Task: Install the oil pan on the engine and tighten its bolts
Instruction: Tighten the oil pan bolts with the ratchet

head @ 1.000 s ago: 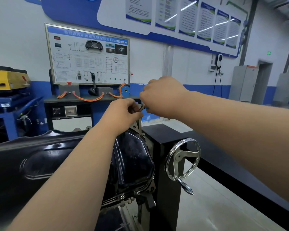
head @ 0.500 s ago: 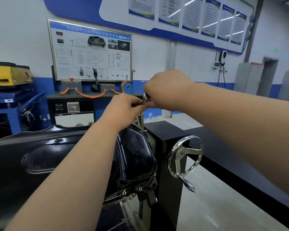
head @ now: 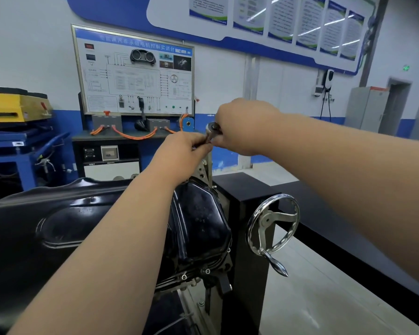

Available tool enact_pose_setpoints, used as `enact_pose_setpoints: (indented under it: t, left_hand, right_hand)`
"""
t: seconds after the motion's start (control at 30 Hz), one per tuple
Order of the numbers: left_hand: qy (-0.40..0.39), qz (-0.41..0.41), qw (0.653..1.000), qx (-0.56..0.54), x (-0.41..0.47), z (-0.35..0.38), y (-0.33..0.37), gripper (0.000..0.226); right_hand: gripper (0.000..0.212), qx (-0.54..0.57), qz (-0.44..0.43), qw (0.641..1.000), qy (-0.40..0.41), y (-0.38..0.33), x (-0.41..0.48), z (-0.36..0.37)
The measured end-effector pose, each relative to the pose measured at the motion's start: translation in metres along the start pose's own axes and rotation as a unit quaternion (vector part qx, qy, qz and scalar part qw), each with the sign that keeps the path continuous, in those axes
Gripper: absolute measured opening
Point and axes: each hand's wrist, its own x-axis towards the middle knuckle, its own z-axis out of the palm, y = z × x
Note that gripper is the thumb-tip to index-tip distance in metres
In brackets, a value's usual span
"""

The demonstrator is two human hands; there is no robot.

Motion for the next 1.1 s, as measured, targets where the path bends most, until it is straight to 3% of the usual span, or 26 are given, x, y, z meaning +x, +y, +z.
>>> enact_pose_setpoints:
  t: [0.07, 0.17, 0.27, 0.4, 0.53, 0.63, 0.73, 0.8, 0.9, 1.0, 1.1]
  left_hand:
    - [-0.020, -0.001, 1.000, 0.005, 0.001, 0.000, 0.000, 0.012]
    - [-0.016, -0.011, 1.000, 0.009, 0.001, -0.001, -0.002, 0.011]
    - [0.011, -0.010, 1.000, -0.019, -0.001, -0.003, 0.000, 0.013]
    - [0.050, -0.024, 0.998, 0.006, -0.001, -0.007, 0.003, 0.013]
    - [0.028, -0.028, 0.999, -0.024, -0.001, -0.008, 0.002, 0.013]
    - [0.008, -0.038, 0.998, -0.041, -0.002, -0.005, 0.004, 0.009]
    - [0.009, -0.030, 0.999, -0.040, -0.002, -0.005, 0.005, 0.011]
    - [0.016, -0.025, 0.999, -0.034, -0.003, -0.006, 0.005, 0.010]
    - [0.025, -0.025, 0.999, -0.019, -0.005, -0.006, 0.007, 0.008]
    - [0.010, -0.011, 1.000, -0.015, -0.005, -0.005, 0.006, 0.008]
    - [-0.007, -0.008, 1.000, -0.011, -0.004, -0.005, 0.005, 0.007]
  right_hand:
    - [0.006, -0.070, -0.039, 0.997, 0.009, 0.001, 0.003, -0.002]
    - [0.008, -0.106, -0.072, 0.992, 0.022, 0.001, 0.003, -0.005]
    - [0.047, -0.021, -0.031, 0.999, 0.013, -0.001, 0.001, -0.004]
    - [0.063, 0.111, 0.069, 0.990, -0.048, -0.013, -0.001, 0.003]
    - [0.039, 0.040, 0.018, 0.999, -0.026, -0.009, -0.001, -0.004]
    - [0.002, -0.067, -0.042, 0.997, 0.001, -0.005, -0.002, -0.004]
    - [0.015, -0.092, -0.063, 0.993, 0.027, -0.006, -0.002, -0.002]
    - [0.038, -0.056, -0.028, 0.998, 0.026, -0.006, -0.004, -0.002]
    - [0.056, 0.036, 0.045, 0.998, -0.027, -0.011, -0.009, 0.003]
    - [0.056, 0.091, 0.060, 0.990, -0.087, -0.012, -0.007, 0.004]
    - [0.049, 0.032, 0.020, 0.996, -0.081, -0.004, -0.008, -0.003]
